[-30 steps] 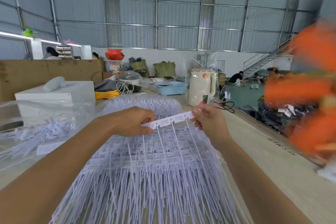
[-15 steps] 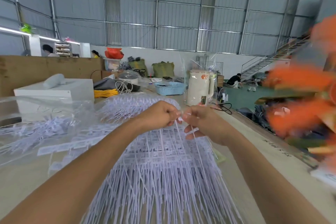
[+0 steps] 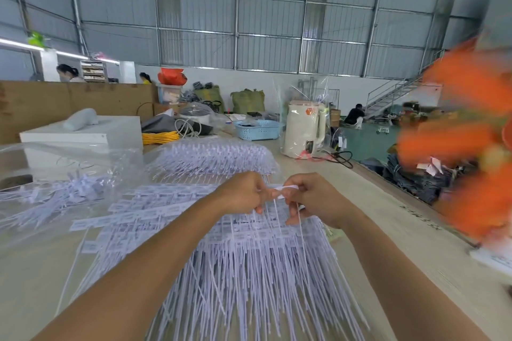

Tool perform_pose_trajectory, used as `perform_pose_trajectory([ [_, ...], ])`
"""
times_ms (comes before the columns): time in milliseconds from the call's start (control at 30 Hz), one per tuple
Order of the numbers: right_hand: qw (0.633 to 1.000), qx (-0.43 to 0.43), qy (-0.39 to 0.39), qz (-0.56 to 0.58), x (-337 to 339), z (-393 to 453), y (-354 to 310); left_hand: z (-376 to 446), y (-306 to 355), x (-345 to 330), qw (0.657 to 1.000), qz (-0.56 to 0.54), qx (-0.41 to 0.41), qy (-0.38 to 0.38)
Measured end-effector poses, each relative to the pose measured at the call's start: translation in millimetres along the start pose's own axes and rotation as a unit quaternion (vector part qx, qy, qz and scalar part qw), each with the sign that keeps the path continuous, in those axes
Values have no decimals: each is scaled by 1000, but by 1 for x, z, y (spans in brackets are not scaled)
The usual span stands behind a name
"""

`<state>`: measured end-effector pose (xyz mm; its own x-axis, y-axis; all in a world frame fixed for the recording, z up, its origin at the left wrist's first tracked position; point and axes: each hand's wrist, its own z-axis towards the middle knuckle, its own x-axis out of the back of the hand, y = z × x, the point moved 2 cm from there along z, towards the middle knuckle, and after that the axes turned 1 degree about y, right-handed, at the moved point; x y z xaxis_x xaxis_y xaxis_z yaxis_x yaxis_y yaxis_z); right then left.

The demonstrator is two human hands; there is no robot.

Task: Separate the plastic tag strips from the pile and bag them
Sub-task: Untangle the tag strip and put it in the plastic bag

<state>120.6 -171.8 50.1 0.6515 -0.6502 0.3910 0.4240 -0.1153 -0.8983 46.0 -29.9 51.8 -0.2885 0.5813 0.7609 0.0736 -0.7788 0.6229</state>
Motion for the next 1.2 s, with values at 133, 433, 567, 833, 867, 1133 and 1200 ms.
perform_pose_trajectory([
  [133, 1000, -12, -24, -14, -1, 3, 4, -2, -3, -1, 999, -43, -9, 11],
  [433, 975, 170, 72, -126, -8, 9, 11, -4, 0, 4, 981, -192, 24, 0],
  [567, 892, 355, 134, -246, -15, 3, 14, -4, -4, 3, 975, -218, 39, 0],
  [833, 911, 252, 209, -251, -6, 15, 28, -8, -1, 4, 979, -201, 24, -10],
  [867, 929, 193, 226, -220, 2, 15, 32, -9, 0, 5, 980, -195, 21, -20],
  [1133, 989, 27, 83, 123, 4, 15, 27, -9, 3, 4, 996, -70, -15, -59],
  [1200, 992, 25, 54, 111, 4, 17, 24, -10, 2, 5, 996, -50, -29, -66],
])
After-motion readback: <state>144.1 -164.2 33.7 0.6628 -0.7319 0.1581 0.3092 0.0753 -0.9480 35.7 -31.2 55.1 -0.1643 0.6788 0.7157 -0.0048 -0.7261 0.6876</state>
